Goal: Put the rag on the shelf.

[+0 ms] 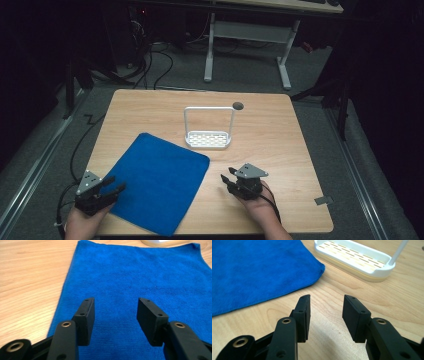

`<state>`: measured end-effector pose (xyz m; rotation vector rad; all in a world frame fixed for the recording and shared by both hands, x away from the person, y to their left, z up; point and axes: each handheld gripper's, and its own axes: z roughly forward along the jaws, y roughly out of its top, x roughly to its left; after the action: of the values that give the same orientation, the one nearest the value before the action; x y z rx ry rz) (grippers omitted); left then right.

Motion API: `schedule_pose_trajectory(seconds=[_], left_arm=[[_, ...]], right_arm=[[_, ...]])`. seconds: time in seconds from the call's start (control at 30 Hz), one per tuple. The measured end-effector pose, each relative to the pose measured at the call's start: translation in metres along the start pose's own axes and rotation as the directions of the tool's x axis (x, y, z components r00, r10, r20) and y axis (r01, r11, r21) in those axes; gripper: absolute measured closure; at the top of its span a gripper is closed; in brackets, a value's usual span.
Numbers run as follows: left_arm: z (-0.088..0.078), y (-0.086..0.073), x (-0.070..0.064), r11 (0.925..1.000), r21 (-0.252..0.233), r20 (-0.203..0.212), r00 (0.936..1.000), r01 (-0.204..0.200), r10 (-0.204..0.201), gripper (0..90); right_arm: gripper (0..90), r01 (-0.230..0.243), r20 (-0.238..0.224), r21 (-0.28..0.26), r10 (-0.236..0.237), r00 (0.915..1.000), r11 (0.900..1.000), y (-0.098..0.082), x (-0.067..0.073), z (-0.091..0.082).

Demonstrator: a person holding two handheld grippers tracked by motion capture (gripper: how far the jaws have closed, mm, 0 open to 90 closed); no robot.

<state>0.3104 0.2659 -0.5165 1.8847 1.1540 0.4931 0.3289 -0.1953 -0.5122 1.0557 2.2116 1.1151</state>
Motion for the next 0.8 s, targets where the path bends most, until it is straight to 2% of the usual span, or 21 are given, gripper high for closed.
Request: schedule_pose_trajectory(seconds=[0.07,0.2,0.27,0.33,0.37,0.43,0.5,0.57,0.63,0.67,0.73,0.8], left_arm=[[0.003,0.000,0.002,0.9998,0.004,0.006,0.9998,0.019,-0.019,49.6],[0.008,0.003,0.007,0.9989,0.013,0.001,0.9990,0.045,-0.045,50.2],[0.011,0.004,0.008,0.9988,0.032,-0.011,0.9993,0.037,-0.037,51.5],[0.011,0.005,0.007,0.9987,0.037,-0.021,0.9992,0.034,-0.033,55.4],[0.012,0.006,0.007,0.9979,0.057,-0.047,0.9984,0.033,-0.030,58.3],[0.010,0.006,0.007,0.9975,0.065,-0.063,0.9977,0.030,-0.026,64.7],[0.011,0.005,0.007,0.9951,0.096,-0.070,0.9975,0.022,-0.015,74.0],[0.013,0.002,0.006,0.9900,0.140,-0.067,0.9978,0.011,-0.001,83.4],[0.017,-0.002,0.003,0.9834,0.181,-0.060,0.9978,-0.018,0.030,88.6],[0.017,-0.003,0.001,0.9826,0.183,-0.058,0.9973,-0.033,0.044,89.6],[0.017,-0.002,-0.001,0.9807,0.192,-0.049,0.9977,-0.036,0.046,90.0],[0.016,-0.003,-0.004,0.9801,0.191,-0.032,0.9976,-0.054,0.061,90.0]], right_arm=[[60.0,-0.004,0.004,0.012,0.004,1.0000,1.000,0.000,-0.001,0.003],[62.3,0.046,0.010,0.019,-0.046,0.9989,0.999,-0.002,0.003,0.002],[62.7,0.048,-0.003,0.012,-0.048,0.9988,0.999,-0.001,0.005,0.001],[66.8,0.033,-0.034,0.002,-0.033,0.9989,0.999,0.002,0.009,0.003],[71.0,0.025,-0.062,0.000,-0.025,0.9978,1.000,0.005,0.013,0.006],[81.2,0.044,-0.107,0.004,-0.043,0.9933,0.999,0.009,0.025,0.015],[90.0,0.052,-0.158,0.010,-0.050,0.9861,0.999,0.014,0.037,0.024],[90.0,0.079,-0.208,0.026,-0.072,0.9755,0.997,0.022,0.051,0.036],[90.0,0.143,-0.237,0.047,-0.128,0.9629,0.989,0.029,0.068,0.048],[90.0,0.161,-0.248,0.060,-0.142,0.9584,0.985,0.030,0.075,0.052],[90.0,0.187,-0.266,0.074,-0.162,0.9505,0.980,0.030,0.083,0.059],[90.0,0.216,-0.258,0.103,-0.183,0.9485,0.971,0.028,0.089,0.064]])
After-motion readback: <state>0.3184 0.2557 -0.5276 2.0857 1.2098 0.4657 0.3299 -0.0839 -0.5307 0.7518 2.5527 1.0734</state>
